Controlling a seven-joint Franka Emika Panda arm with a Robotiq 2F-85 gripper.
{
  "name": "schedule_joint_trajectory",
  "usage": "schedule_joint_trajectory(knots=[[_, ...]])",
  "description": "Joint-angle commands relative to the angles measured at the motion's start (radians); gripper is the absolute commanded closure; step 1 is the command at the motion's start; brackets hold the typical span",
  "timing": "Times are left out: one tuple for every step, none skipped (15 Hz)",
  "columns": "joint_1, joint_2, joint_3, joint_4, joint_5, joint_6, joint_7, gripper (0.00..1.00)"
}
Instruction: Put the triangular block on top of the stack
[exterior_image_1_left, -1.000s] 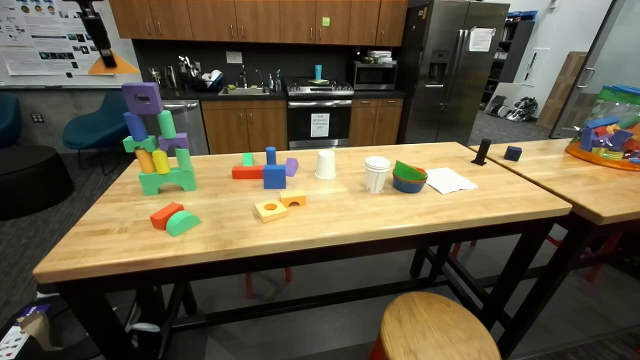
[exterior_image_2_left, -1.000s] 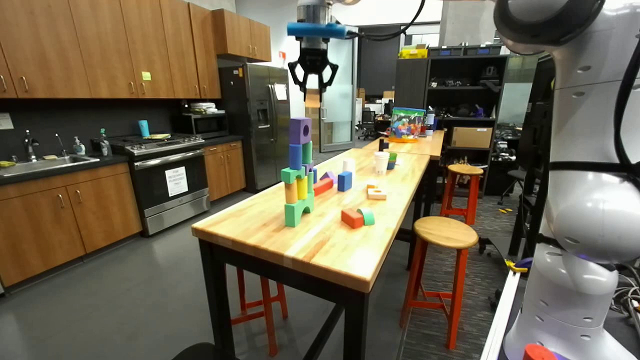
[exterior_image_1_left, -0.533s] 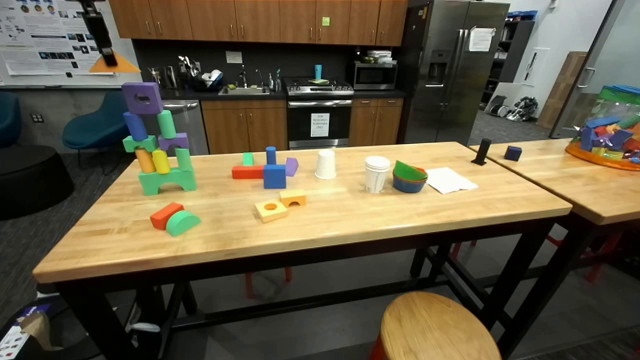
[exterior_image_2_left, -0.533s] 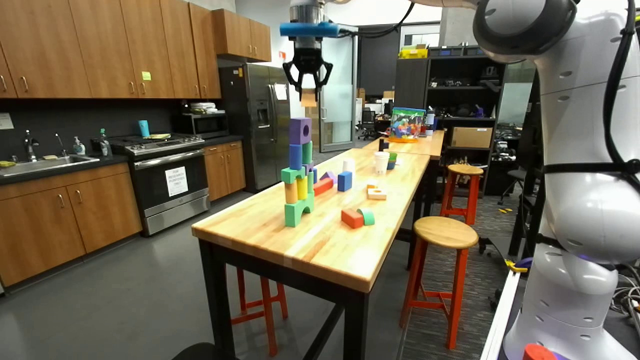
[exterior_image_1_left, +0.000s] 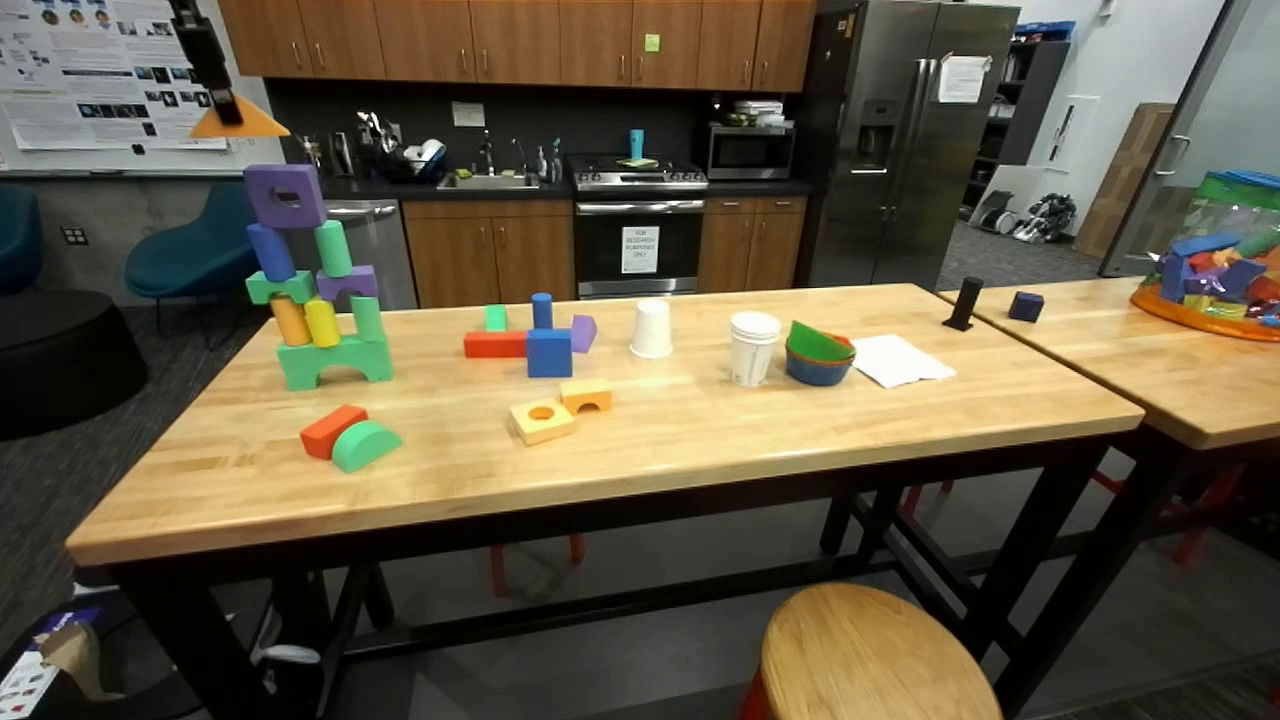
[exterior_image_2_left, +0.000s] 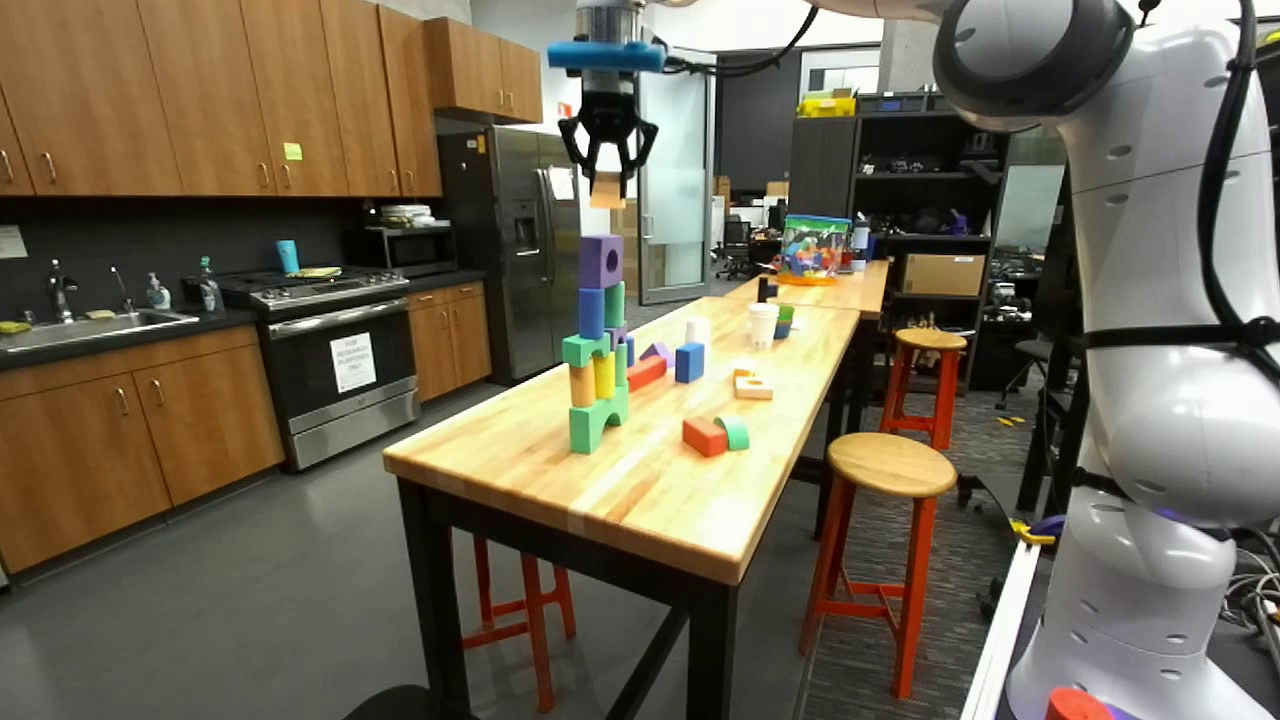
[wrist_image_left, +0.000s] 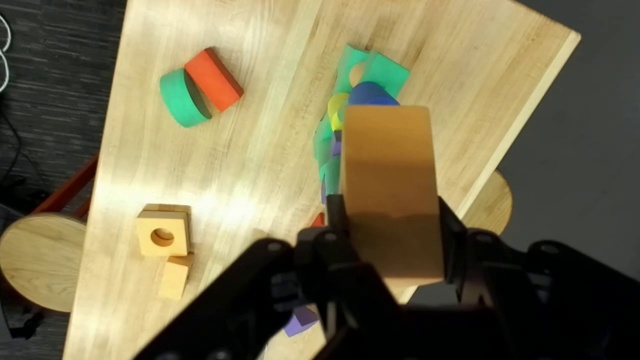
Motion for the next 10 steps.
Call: schedule_joint_trajectory(knots=[[0.000,0.000,0.000,0.000,0.000,0.000,0.001,0.59],[0.000,0.000,0.000,0.001,0.000,0.000,0.001,0.59],[0.000,0.000,0.000,0.001,0.000,0.000,0.002,0.84],[0.002,0.005,-0.001,0.001,-0.002,0.008,0.015,0.84],[0.003,0.008,-0.002,-0.001,0.003,0.011,0.041,0.84],[0.008,0.009,-0.005,-0.006,-0.004,0.032,0.090,0.84],[0.010,0.012,-0.007,-0.005,-0.002,0.038,0.137,0.84],[0.018,0.020,-0.011,-0.001,-0.013,0.039,0.222,0.84],[0.019,0.022,-0.010,-0.003,-0.007,0.045,0.277,0.84],[0.023,0.024,-0.009,-0.002,-0.007,0.045,0.339,0.84]])
